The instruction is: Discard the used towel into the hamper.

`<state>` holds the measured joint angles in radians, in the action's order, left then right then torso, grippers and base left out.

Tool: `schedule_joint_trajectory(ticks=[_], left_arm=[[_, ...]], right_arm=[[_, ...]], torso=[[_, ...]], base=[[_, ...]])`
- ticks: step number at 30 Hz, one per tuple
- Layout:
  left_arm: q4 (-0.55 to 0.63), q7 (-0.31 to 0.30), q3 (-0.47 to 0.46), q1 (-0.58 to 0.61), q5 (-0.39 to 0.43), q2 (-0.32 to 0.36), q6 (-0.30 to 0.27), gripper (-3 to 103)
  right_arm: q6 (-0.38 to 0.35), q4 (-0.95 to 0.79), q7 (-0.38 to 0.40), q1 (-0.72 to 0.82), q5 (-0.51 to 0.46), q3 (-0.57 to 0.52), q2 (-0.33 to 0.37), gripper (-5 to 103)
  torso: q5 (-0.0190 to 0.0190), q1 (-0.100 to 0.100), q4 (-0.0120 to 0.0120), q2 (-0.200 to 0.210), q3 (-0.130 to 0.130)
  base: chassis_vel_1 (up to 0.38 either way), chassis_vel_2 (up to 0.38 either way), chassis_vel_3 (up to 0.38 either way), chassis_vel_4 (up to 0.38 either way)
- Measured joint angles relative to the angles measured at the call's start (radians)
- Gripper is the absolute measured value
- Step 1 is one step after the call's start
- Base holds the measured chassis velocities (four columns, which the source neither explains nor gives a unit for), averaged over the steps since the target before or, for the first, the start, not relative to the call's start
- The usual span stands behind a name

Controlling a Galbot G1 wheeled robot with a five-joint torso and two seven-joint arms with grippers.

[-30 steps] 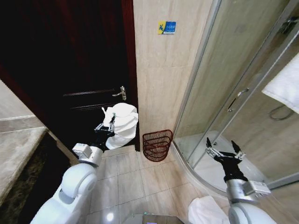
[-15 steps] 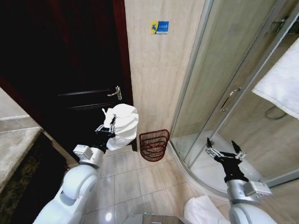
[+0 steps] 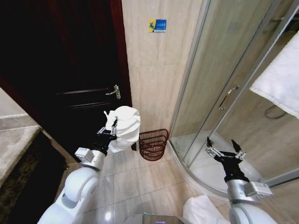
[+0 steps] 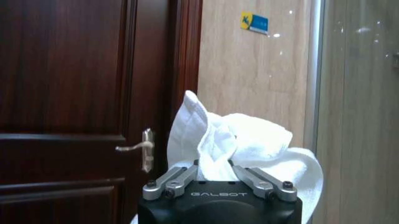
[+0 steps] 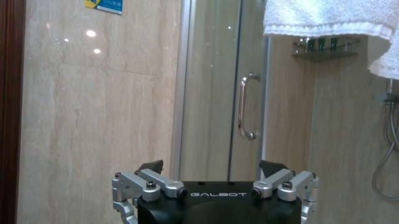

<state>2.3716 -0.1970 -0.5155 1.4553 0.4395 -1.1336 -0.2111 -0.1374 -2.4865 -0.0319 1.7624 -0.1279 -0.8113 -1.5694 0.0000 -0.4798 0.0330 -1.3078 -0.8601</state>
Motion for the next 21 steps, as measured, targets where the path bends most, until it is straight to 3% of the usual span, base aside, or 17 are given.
schedule_joint_trajectory(ticks=[7, 21], left_arm=[[-0.101, 0.028, 0.017, 0.003, -0.036, -0.045, 0.076, 10], [-0.235, 0.041, 0.005, -0.003, -0.066, -0.102, 0.153, 10]], right_arm=[[-0.002, 0.001, 0.004, 0.0, 0.001, -0.002, -0.002, 100], [-0.006, 0.045, -0.03, 0.007, 0.006, -0.019, -0.007, 100]], torso=[[0.0, 0.021, 0.0, 0.046, 0.024], [0.0001, 0.055, 0.0001, 0.12, 0.066]], base=[[0.0, 0.0, 0.0, 0.0], [0.0, 0.0, 0.0, 0.0]])
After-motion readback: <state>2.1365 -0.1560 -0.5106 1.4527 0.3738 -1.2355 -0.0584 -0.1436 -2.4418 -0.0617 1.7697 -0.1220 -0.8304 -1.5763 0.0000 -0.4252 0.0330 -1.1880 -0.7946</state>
